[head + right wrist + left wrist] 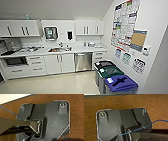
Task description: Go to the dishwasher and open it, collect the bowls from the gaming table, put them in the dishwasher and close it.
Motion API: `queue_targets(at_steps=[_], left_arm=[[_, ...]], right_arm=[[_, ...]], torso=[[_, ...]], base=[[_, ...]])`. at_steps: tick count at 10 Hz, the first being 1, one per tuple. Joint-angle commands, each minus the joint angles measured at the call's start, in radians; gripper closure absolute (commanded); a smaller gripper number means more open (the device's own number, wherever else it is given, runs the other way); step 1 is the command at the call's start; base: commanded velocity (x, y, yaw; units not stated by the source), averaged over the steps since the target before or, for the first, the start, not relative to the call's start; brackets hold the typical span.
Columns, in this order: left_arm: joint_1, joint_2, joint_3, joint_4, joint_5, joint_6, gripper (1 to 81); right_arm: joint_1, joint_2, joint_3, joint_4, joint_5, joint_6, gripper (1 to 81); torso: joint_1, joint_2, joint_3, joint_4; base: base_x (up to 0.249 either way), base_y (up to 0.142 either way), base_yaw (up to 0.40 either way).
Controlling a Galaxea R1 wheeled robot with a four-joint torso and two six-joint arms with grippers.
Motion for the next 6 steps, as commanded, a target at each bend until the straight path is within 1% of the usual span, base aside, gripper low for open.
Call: queue_targets(at_steps=[1, 6], left_arm=[[-0.059, -0.012, 0.010, -0.002, 0.043, 0.005, 1.0], [-0.059, -0.012, 0.010, 0.000, 0.043, 0.005, 1.0]], right_arm=[[0.054, -0.020, 0.006, -0.010, -0.044, -0.005, 1.0], [0.054, -0.020, 0.006, -0.010, -0.044, -0.005, 1.0]], torso=[[0.000, 0.000, 0.000, 0.000], [0.000, 0.000, 0.000, 0.000]], base=[[0.097, 0.000, 0.000], [0.097, 0.000, 0.000]])
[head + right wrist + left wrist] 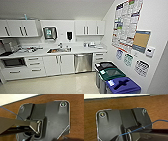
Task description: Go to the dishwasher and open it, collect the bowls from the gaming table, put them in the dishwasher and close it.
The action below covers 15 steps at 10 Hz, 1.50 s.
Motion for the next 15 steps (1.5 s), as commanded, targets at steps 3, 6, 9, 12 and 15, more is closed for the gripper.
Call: queue_targets(at_steps=[3, 6, 9, 12, 15], left_arm=[[-0.060, -0.009, 0.010, 0.001, 0.043, 0.006, 1.0], [-0.060, -0.014, 0.010, 0.001, 0.043, 0.006, 1.0], [-0.060, -0.012, 0.009, 0.001, 0.043, 0.006, 1.0], [-0.060, -0.014, 0.010, 0.001, 0.043, 0.006, 1.0], [-0.060, -0.014, 0.009, 0.001, 0.043, 0.006, 1.0]], right_arm=[[0.055, -0.019, 0.006, -0.010, -0.045, -0.005, 1.0], [0.055, -0.016, 0.006, -0.010, -0.045, -0.005, 1.0], [0.055, -0.016, 0.005, -0.010, -0.045, -0.005, 1.0], [0.056, -0.018, 0.005, -0.010, -0.045, -0.005, 1.0], [0.056, -0.018, 0.005, -0.011, -0.045, -0.005, 1.0]], torso=[[0.000, 0.000, 0.000, 0.000], [0.000, 0.000, 0.000, 0.000], [0.000, 0.000, 0.000, 0.000], [0.000, 0.000, 0.000, 0.000], [0.000, 0.000, 0.000, 0.000]], base=[[0.101, 0.000, 0.000], [0.106, 0.000, 0.000], [0.111, 0.000, 0.000], [0.108, 0.000, 0.000], [0.098, 0.000, 0.000]])
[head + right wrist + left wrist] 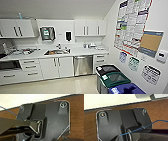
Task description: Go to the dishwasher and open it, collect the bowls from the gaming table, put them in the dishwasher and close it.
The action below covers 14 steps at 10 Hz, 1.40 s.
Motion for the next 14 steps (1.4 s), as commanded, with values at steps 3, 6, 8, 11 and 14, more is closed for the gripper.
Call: queue_targets(at_steps=[3, 6, 8, 11, 14], left_arm=[[-0.059, -0.014, 0.010, 0.001, 0.044, 0.006, 1.0], [-0.059, -0.014, 0.009, 0.001, 0.044, 0.006, 1.0], [-0.059, -0.014, 0.009, 0.001, 0.044, 0.006, 1.0], [-0.059, -0.012, 0.009, 0.000, 0.044, 0.006, 1.0], [-0.059, -0.014, 0.009, 0.000, 0.044, 0.006, 1.0]], right_arm=[[0.052, -0.019, 0.005, -0.011, -0.046, -0.005, 1.0], [0.052, -0.019, 0.005, -0.011, -0.046, -0.005, 1.0], [0.052, -0.019, 0.005, -0.011, -0.046, -0.005, 1.0], [0.052, -0.020, 0.005, -0.011, -0.046, -0.005, 1.0], [0.052, -0.019, 0.005, -0.011, -0.046, -0.005, 1.0]], torso=[[0.000, 0.000, 0.000, 0.000], [0.000, 0.000, 0.000, 0.000], [0.000, 0.000, 0.000, 0.000], [0.000, 0.000, 0.000, 0.000], [0.000, 0.000, 0.000, 0.000]], base=[[0.094, 0.000, 0.000], [0.081, 0.000, 0.000], [0.081, 0.000, 0.000], [0.081, 0.000, 0.000], [0.073, 0.000, 0.000]])
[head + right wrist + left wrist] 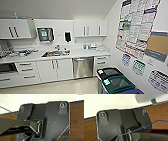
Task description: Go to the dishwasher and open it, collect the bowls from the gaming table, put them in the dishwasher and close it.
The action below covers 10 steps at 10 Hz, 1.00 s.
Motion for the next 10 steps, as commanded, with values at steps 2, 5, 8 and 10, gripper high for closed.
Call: queue_targets(at_steps=[2, 5, 8, 10], left_arm=[[-0.059, -0.012, 0.010, 0.000, 0.044, 0.006, 1.0], [-0.059, -0.012, 0.009, 0.000, 0.044, 0.006, 1.0], [-0.059, -0.012, 0.010, 0.000, 0.044, 0.006, 1.0], [-0.059, -0.012, 0.010, 0.000, 0.044, 0.006, 1.0]], right_arm=[[0.053, -0.020, 0.005, -0.011, -0.047, -0.005, 1.0], [0.053, -0.018, 0.005, -0.011, -0.047, -0.005, 1.0], [0.053, -0.020, 0.005, -0.011, -0.047, -0.005, 1.0], [0.051, -0.018, 0.005, -0.011, -0.047, -0.005, 1.0]], torso=[[0.000, 0.000, 0.000, 0.000], [0.000, 0.000, 0.000, 0.000], [-0.001, 0.000, 0.000, 0.000], [-0.001, 0.000, 0.000, 0.000]], base=[[0.000, 0.032, 0.000], [0.000, 0.067, 0.000], [0.000, 0.069, 0.000], [0.079, 0.076, 0.000]])
